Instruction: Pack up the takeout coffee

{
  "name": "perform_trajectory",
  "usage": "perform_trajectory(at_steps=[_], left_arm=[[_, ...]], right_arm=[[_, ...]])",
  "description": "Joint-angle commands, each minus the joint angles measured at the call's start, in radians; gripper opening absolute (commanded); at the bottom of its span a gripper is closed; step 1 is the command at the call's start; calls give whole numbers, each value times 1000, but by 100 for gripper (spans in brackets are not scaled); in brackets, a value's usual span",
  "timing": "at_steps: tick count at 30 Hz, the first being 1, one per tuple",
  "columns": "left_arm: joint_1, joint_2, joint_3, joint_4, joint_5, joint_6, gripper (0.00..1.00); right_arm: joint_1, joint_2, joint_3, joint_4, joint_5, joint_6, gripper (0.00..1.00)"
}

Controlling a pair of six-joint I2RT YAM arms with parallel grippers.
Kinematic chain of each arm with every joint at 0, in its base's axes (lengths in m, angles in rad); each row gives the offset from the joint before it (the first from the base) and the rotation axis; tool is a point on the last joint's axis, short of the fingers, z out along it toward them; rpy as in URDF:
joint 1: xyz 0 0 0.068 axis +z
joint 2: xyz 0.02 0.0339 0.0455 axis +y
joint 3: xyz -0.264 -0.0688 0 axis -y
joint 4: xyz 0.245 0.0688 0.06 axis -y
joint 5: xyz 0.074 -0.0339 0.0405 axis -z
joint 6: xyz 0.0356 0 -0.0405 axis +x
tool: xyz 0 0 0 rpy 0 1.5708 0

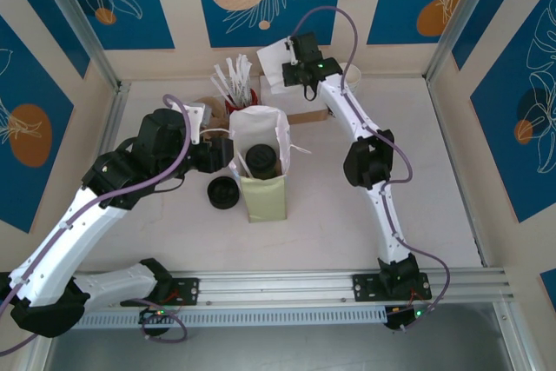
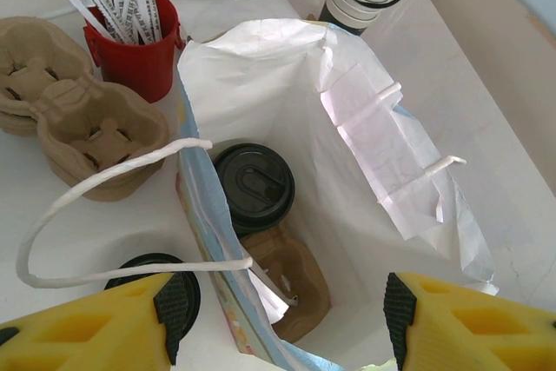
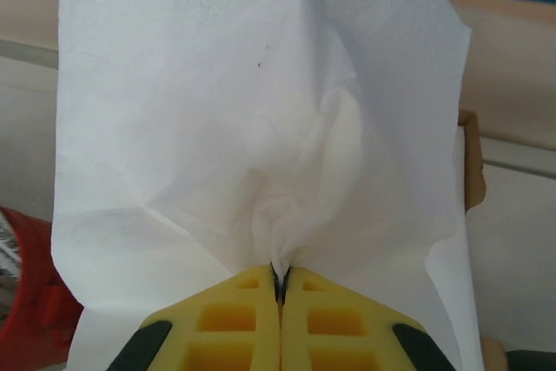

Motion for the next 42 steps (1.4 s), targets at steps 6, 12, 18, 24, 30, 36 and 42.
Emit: perform_trajectory(at_steps=[6, 12, 18, 24, 30, 36, 42], left_arm=[[9, 20, 6, 2, -102, 6, 67], [9, 50, 12, 14, -148, 8, 71], [10, 56, 9, 50, -138, 19, 73], [11, 22, -7, 67, -157, 25, 73], [11, -22, -29, 54, -185, 29, 74], [11, -56, -55, 51, -200, 24, 74], [10, -61, -65, 48, -199, 21, 75]], right_arm=[[27, -214, 56, -151, -75, 59, 1], [51, -427, -36, -238, -248, 196, 1], [55, -626, -192, -228, -519, 433, 0], [77, -752, -387, -165, -755, 692, 0], [154, -864, -625, -43, -760, 816, 0], [231, -874, -712, -79, -642, 811, 0], [304, -872, -759, -156, -429, 772, 0]])
